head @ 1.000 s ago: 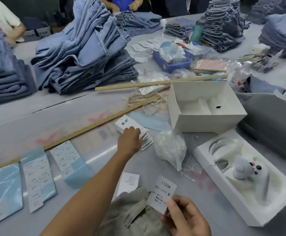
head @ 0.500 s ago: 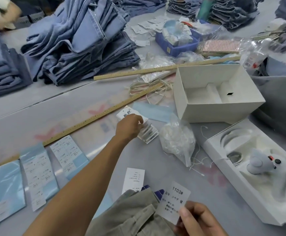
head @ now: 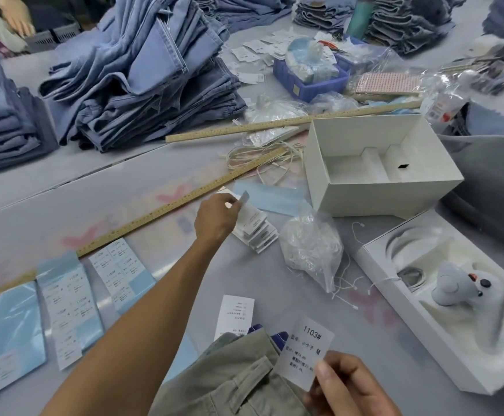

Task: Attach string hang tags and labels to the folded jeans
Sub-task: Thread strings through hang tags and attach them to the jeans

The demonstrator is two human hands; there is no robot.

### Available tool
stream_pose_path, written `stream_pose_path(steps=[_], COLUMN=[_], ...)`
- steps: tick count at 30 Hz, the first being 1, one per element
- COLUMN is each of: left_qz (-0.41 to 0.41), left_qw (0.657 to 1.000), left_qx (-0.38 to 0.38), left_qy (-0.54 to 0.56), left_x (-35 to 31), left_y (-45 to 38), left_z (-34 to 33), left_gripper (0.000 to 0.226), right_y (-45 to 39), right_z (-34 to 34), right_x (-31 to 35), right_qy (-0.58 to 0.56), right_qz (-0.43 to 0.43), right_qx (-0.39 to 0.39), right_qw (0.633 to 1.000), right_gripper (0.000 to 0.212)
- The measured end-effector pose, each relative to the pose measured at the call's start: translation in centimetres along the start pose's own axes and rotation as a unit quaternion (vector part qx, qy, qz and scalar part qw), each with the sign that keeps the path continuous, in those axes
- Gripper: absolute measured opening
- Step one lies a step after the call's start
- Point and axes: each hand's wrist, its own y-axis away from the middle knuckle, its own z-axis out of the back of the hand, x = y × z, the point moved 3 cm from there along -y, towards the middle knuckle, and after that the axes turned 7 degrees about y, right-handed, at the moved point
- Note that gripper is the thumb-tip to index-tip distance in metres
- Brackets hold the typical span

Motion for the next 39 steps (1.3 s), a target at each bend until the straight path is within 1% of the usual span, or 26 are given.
stream_pose_path(steps=[2, 3, 6, 9, 11, 13, 14, 15, 16, 17, 19, 21, 23, 25, 26, 27, 28, 30, 32, 33, 34, 35, 37, 39], left_qz=[0.024, 0.021, -0.035, -0.117, -0.168, -0.197, -0.198, -0.185, -0.153, -0.105, -0.002, 0.072, 0.122, 0.142, 0.141, 0.138, 0.136, 0.127, 0.109, 0.102, 0.096, 0.086, 0.062, 0.029], left_qw=[0.998, 0.998, 0.993, 0.979, 0.973, 0.972, 0.971, 0.967, 0.961, 0.947, 0.901, 0.868, 0.843, 0.839, 0.841, 0.84, 0.839, 0.847, 0.849, 0.845, 0.843, 0.844, 0.848, 0.858], left_qx=[-0.023, -0.041, -0.107, -0.158, -0.153, -0.119, -0.103, -0.094, -0.093, -0.096, -0.117, -0.141, -0.15, -0.136, -0.122, -0.103, -0.08, -0.016, 0.05, 0.069, 0.082, 0.091, 0.098, 0.112], left_qy=[0.058, 0.05, -0.046, -0.062, -0.03, 0.045, 0.092, 0.146, 0.212, 0.289, 0.417, 0.47, 0.501, 0.508, 0.507, 0.515, 0.521, 0.516, 0.515, 0.52, 0.522, 0.522, 0.517, 0.5], left_x=[-0.2, -0.5, -1.8, -3.2, -4.1, -4.3, -4.2, -3.9, -3.4, -2.8, -1.5, -0.4, 0.2, 0.2, 0.0, -0.3, -0.5, -1.0, -1.3, -1.2, -1.3, -1.4, -1.8, -2.4], left_y=[0.4, 0.7, 1.2, 2.5, 4.2, 6.5, 8.1, 9.9, 12.0, 14.3, 19.2, 24.0, 28.3, 31.8, 33.2, 34.4, 35.5, 37.1, 38.1, 38.2, 38.3, 38.2, 38.0, 38.1], left_z=[0.7, 1.3, 3.3, 5.3, 6.6, 7.8, 8.4, 9.0, 9.4, 9.8, 10.3, 10.7, 10.9, 11.1, 11.1, 11.2, 11.1, 11.0, 11.1, 11.2, 11.4, 11.6, 11.8, 12.1], left_gripper=[0.025, 0.024, 0.025, 0.024, 0.023, 0.021, 0.019, 0.017, 0.013, 0.011, 0.011, 0.011, 0.024, 0.041, 0.05, 0.055, 0.056, 0.054, 0.057, 0.057, 0.052, 0.044, 0.028, 0.023], right_y=[0.0, -0.1, -0.1, 0.0, 0.0, 0.1, 0.1, 0.1, 0.2, 0.3, 0.6, 1.2, 2.4, 4.1, 5.0, 5.8, 6.5, 7.7, 8.9, 9.4, 10.0, 10.5, 11.5, 12.3], right_z=[0.0, 0.0, 0.0, -0.1, -0.2, -0.2, -0.2, -0.3, -0.3, -0.4, -0.5, -0.5, -0.7, -0.9, -1.0, -1.1, -1.0, -0.7, -0.1, 0.3, 0.7, 1.1, 1.5, 1.9], right_x=[-0.1, -0.2, -0.5, -0.7, -0.7, -0.7, -0.6, -0.5, -0.4, -0.1, 0.5, 1.3, 2.3, 3.1, 3.3, 3.5, 3.6, 3.6, 3.6, 3.6, 3.7, 3.7, 3.7, 3.5], right_qy=[-0.012, -0.019, -0.035, -0.039, -0.057, -0.075, -0.084, -0.094, -0.104, -0.115, -0.144, -0.182, -0.223, -0.261, -0.265, -0.246, -0.209, -0.136, -0.076, -0.049, -0.026, -0.008, 0.016, 0.021], right_qz=[-0.001, -0.002, -0.006, -0.001, -0.009, -0.019, -0.023, -0.024, -0.023, -0.022, -0.013, -0.001, 0.01, 0.012, 0.019, 0.037, 0.062, 0.108, 0.145, 0.163, 0.18, 0.197, 0.218, 0.225], right_qx=[-0.003, -0.004, -0.008, -0.007, 0.003, 0.011, 0.013, 0.013, 0.011, 0.008, 0.005, 0.019, 0.072, 0.138, 0.166, 0.181, 0.178, 0.142, 0.118, 0.115, 0.117, 0.122, 0.143, 0.168], right_qw=[1.0, 1.0, 0.999, 0.999, 0.998, 0.997, 0.996, 0.995, 0.994, 0.993, 0.989, 0.983, 0.972, 0.955, 0.95, 0.951, 0.96, 0.975, 0.979, 0.979, 0.976, 0.973, 0.965, 0.959], right_gripper=[0.026, 0.026, 0.029, 0.029, 0.029, 0.03, 0.031, 0.032, 0.032, 0.031, 0.032, 0.028, 0.016, 0.011, 0.01, 0.009, 0.009, 0.006, 0.005, 0.009, 0.016, 0.016, 0.008, 0.008])
